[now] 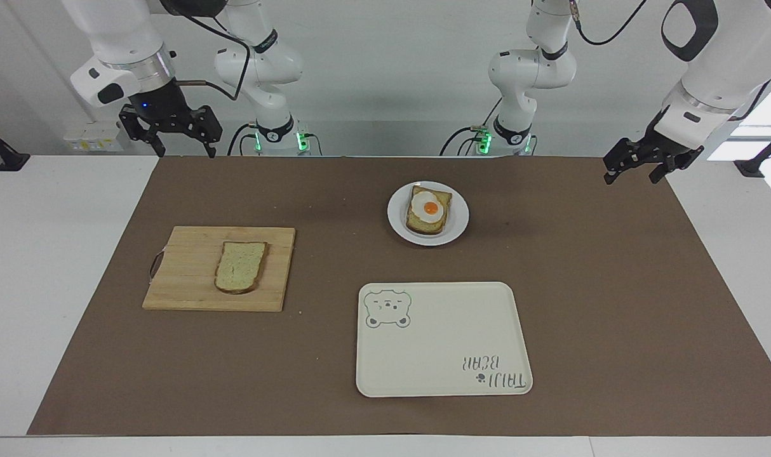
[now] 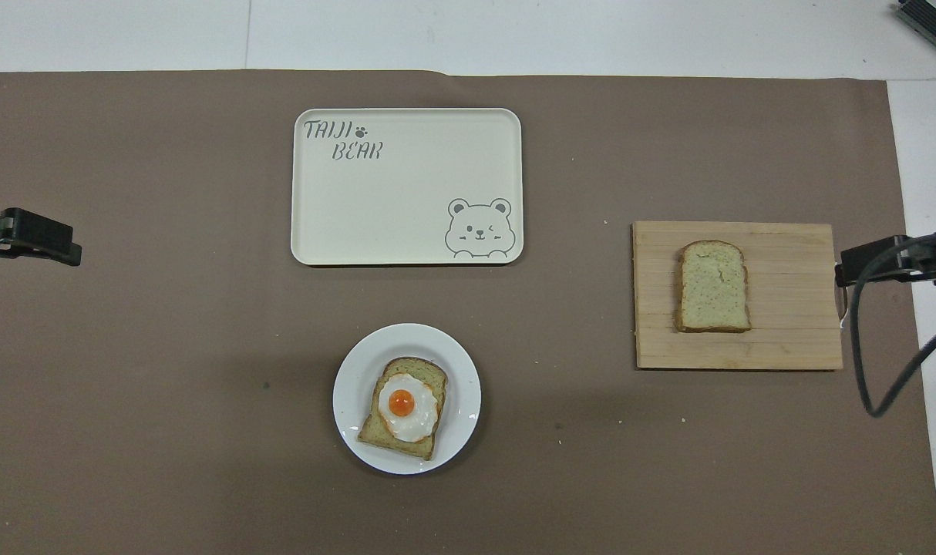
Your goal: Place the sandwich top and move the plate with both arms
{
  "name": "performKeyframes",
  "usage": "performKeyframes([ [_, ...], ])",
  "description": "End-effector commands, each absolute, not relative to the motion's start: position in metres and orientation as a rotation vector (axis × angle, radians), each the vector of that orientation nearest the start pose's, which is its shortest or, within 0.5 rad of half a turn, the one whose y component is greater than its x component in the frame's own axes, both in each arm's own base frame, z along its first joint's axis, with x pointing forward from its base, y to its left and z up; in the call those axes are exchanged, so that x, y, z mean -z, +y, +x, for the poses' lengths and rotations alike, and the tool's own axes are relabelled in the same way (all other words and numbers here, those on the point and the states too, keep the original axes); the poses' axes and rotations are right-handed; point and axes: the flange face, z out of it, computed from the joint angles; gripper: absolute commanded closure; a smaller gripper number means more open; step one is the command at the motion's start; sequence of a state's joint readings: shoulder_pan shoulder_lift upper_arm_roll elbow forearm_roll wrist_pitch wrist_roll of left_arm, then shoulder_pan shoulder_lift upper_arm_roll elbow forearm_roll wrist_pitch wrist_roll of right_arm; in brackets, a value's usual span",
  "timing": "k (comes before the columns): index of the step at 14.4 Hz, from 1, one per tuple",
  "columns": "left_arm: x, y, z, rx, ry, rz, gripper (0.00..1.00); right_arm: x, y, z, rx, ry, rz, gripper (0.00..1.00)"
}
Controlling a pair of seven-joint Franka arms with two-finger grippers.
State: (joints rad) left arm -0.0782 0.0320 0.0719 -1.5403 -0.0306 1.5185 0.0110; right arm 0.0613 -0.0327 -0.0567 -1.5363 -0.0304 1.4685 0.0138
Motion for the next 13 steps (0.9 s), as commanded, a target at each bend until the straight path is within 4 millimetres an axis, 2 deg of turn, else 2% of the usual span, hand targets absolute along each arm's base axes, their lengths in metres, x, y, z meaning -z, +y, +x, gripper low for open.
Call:
performKeyframes([
  [1,-0.619,-0.005,0.555,-0.095,0.014,-3.168,0.00,-0.650,-0.002,0.534,-0.038,0.043,-3.170,0.00],
  [9,-0.619,-0.005,0.555,-0.097,0.014,-3.168,0.00,-0.650,-0.013,0.534,-0.041,0.079,-3.169,0.00],
  [13,-0.619,-0.005,0.555,-0.097,0.014,-3.168,0.00,-0.647,-0.010,0.536,-0.014,0.063,-3.168,0.00],
])
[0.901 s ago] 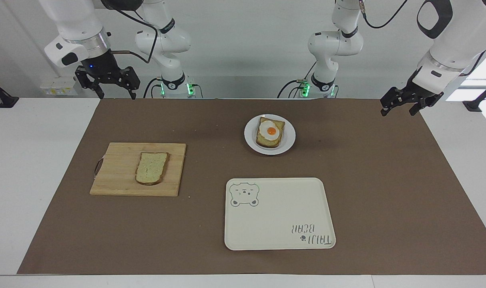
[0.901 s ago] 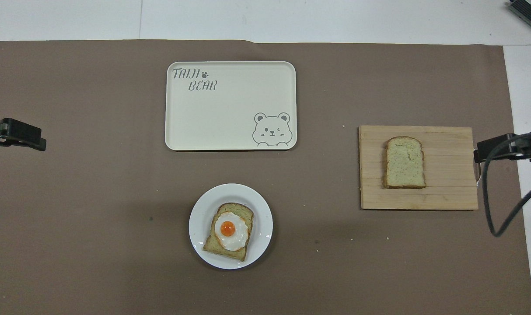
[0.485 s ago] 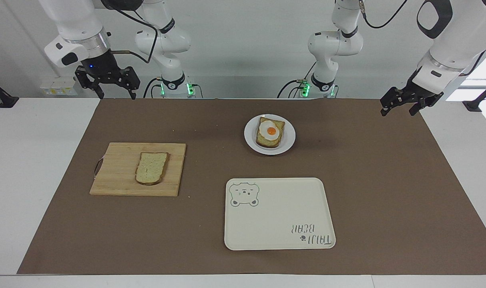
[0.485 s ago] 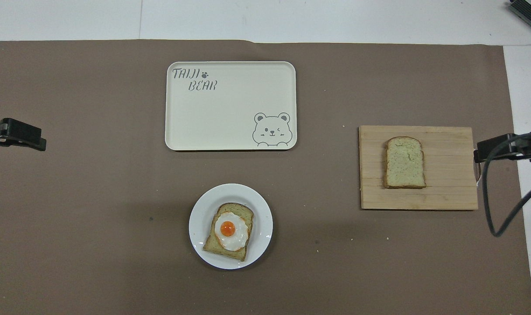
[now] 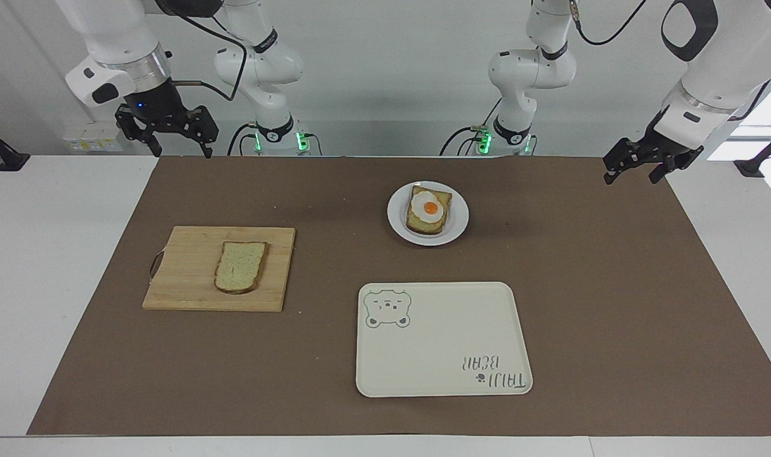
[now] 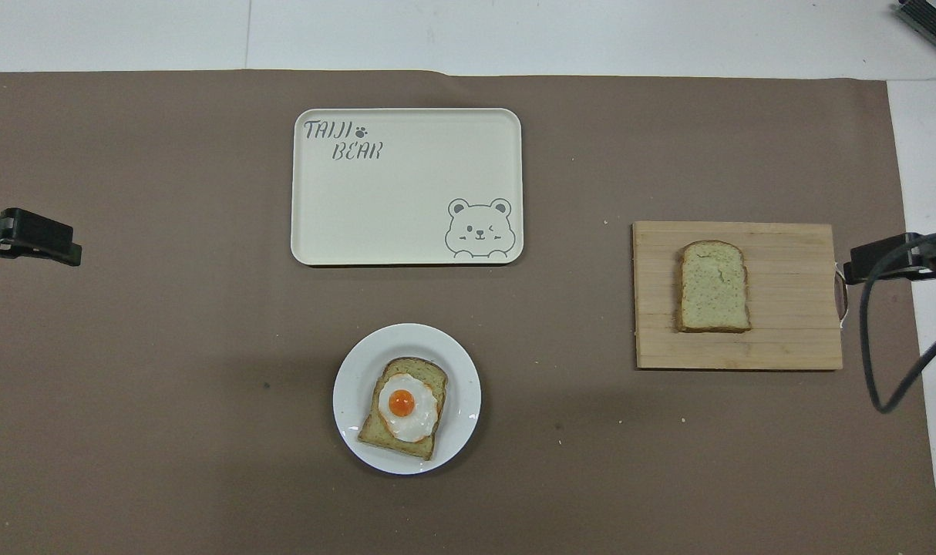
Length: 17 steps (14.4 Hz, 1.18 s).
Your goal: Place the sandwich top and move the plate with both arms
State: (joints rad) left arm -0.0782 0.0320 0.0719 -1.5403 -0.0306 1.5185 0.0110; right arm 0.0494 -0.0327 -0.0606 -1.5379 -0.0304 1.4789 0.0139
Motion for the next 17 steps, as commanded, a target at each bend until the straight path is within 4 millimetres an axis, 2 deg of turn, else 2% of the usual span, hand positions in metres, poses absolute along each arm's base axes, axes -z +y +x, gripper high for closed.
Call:
performKeyframes([
  [1,-0.6182,-0.0054,0.5542,-0.104,0.014,-3.168,0.00,-0.6472,-0.0088,0.5358,-0.014,0.063,-3.168,0.00],
  [17,-0.6186,-0.0054,0.5547,-0.097,0.014,-3.168,0.00,-0.6435,-0.0058,0.5307,0.012,0.047,-3.167,0.00],
])
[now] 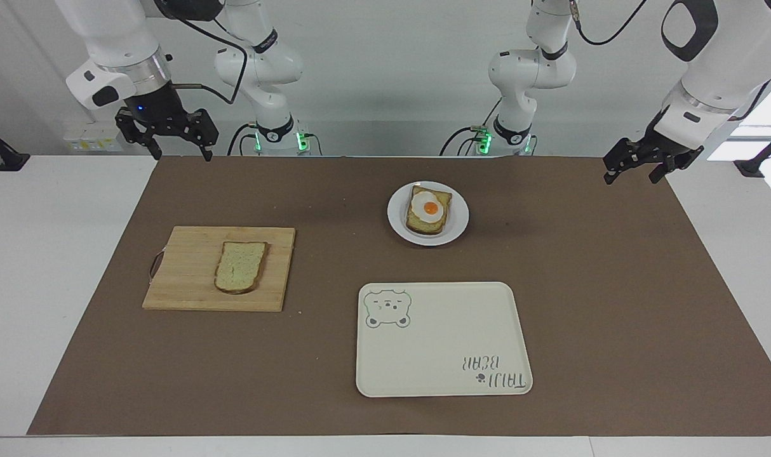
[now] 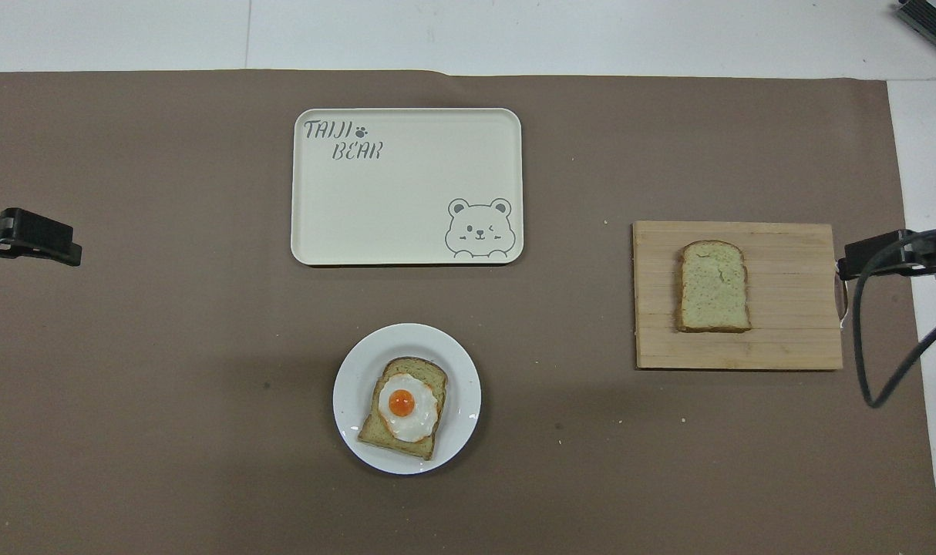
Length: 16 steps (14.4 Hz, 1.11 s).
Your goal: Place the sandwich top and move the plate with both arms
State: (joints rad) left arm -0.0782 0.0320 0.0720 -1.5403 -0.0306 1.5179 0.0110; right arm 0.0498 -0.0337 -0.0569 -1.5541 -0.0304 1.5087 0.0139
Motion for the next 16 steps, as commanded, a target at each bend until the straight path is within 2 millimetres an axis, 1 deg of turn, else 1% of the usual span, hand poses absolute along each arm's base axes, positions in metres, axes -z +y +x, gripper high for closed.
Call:
performKeyframes([
  [1,-0.619,-0.005,0.555,-0.097,0.014,-3.168,0.00,-0.641,-0.010,0.530,0.005,0.062,-3.167,0.00],
  [3,-0.619,-0.005,0.555,-0.097,0.014,-3.168,0.00,-0.636,-0.012,0.525,0.005,0.066,-3.166,0.00],
  [5,-0.619,-0.005,0.555,-0.097,0.014,-3.168,0.00,-0.635,-0.013,0.526,0.027,0.072,-3.165,0.00],
  [6,-0.619,-0.005,0.555,-0.097,0.014,-3.168,0.00,-0.632,-0.015,0.526,0.020,0.079,-3.165,0.00],
  [7,-0.619,-0.005,0.555,-0.097,0.014,-3.168,0.00,-0.624,-0.016,0.527,0.000,0.084,-3.165,0.00],
  [13,-0.619,-0.005,0.555,-0.097,0.014,-3.168,0.00,-0.574,-0.019,0.541,0.034,0.103,-3.157,0.00],
  [15,-0.619,-0.005,0.555,-0.097,0.014,-3.168,0.00,-0.550,-0.025,0.551,0.058,0.124,-3.148,0.00],
  [16,-0.619,-0.005,0.555,-0.097,0.014,-3.168,0.00,-0.534,-0.026,0.560,0.065,0.122,-3.147,0.00],
])
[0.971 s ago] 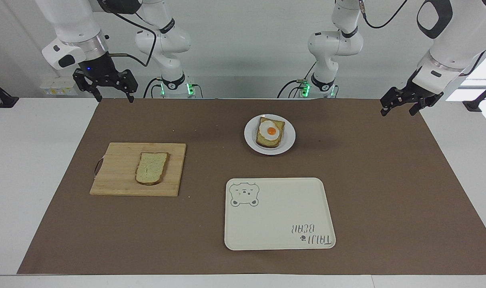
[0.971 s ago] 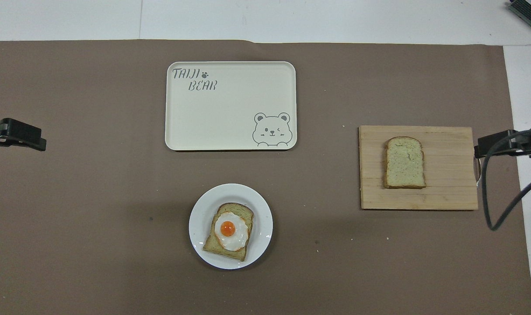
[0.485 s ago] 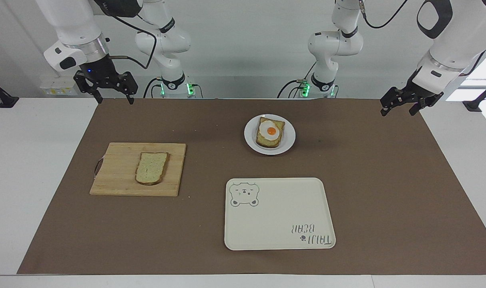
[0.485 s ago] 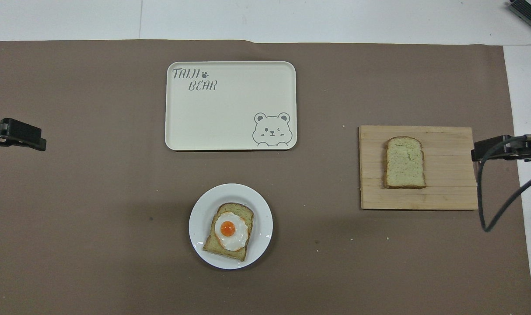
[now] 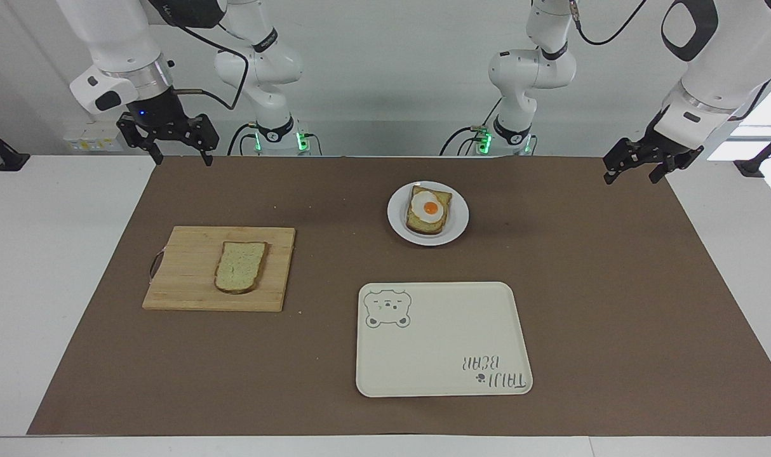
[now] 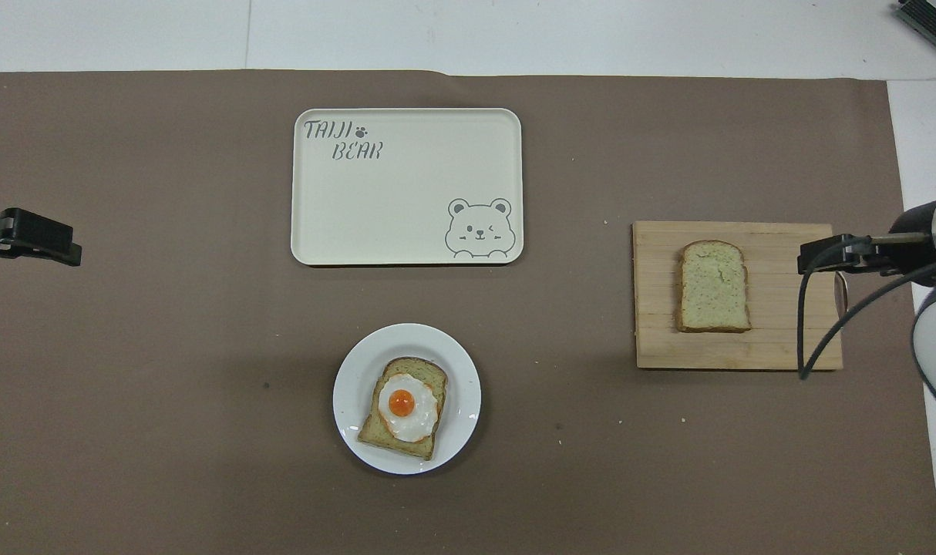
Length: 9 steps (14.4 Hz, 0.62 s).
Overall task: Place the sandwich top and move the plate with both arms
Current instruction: 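Reach the right gripper over the bread slice on the wooden board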
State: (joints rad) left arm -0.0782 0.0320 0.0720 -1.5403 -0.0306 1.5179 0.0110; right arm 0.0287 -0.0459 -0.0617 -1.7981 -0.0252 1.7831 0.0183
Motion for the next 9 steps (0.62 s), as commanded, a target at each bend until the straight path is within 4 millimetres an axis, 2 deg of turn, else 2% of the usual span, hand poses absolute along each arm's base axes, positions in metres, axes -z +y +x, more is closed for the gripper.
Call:
performKeyframes([
  [1,-0.619,-0.005,0.555,-0.097,0.014,-3.168,0.00,-0.520,-0.028,0.568,0.063,0.126,-3.136,0.00],
  [5,-0.619,-0.005,0.555,-0.097,0.014,-3.168,0.00,-0.456,-0.045,0.599,0.058,0.218,-3.067,0.00],
  [7,-0.619,-0.005,0.555,-0.097,0.011,-3.168,0.00,-0.438,-0.049,0.606,0.063,0.219,-3.070,0.00],
  [9,-0.619,-0.005,0.555,-0.097,0.014,-3.168,0.00,-0.403,-0.057,0.612,0.054,0.244,-3.032,0.00],
])
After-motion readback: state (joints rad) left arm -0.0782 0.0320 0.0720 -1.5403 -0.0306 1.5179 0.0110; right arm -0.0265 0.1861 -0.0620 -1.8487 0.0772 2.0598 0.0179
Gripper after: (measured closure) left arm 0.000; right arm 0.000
